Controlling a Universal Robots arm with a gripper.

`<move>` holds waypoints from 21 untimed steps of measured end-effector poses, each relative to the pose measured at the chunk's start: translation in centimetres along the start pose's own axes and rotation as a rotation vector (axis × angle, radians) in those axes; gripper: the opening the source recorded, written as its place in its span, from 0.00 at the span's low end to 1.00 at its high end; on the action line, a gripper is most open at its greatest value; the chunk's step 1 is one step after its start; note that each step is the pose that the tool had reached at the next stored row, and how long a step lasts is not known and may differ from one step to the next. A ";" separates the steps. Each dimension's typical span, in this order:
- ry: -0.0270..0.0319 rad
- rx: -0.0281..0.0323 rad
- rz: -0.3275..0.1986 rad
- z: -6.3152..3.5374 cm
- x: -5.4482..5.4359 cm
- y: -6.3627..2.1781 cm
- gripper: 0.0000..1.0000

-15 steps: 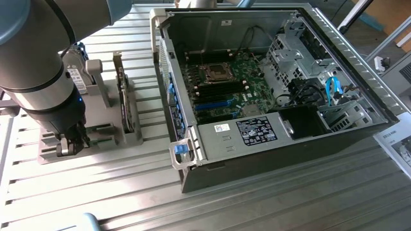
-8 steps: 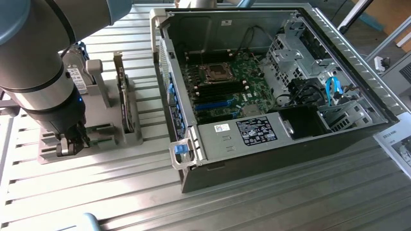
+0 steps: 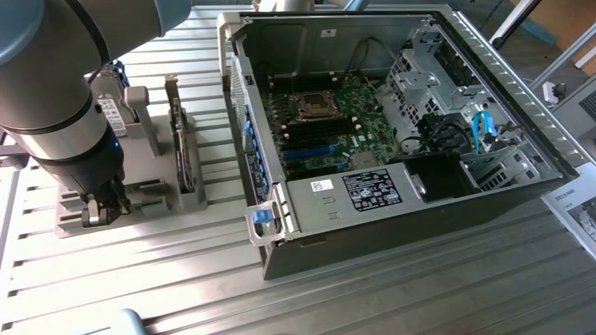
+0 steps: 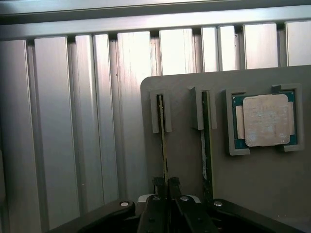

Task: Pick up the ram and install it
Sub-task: 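Pick up the ram and move it above insertion slot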

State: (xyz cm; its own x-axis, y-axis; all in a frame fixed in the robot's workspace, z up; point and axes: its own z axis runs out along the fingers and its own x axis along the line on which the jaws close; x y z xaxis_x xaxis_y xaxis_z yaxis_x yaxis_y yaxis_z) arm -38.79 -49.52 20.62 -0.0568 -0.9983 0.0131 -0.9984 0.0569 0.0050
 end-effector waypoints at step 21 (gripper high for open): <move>0.0002 0.0000 0.000 -2.42 0.0 0.01 0.14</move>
State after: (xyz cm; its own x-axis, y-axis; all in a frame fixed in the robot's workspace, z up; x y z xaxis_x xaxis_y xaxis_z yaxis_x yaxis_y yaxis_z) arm -38.79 -49.53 23.03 -0.0568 -0.9983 0.0133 -0.9984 0.0569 0.0050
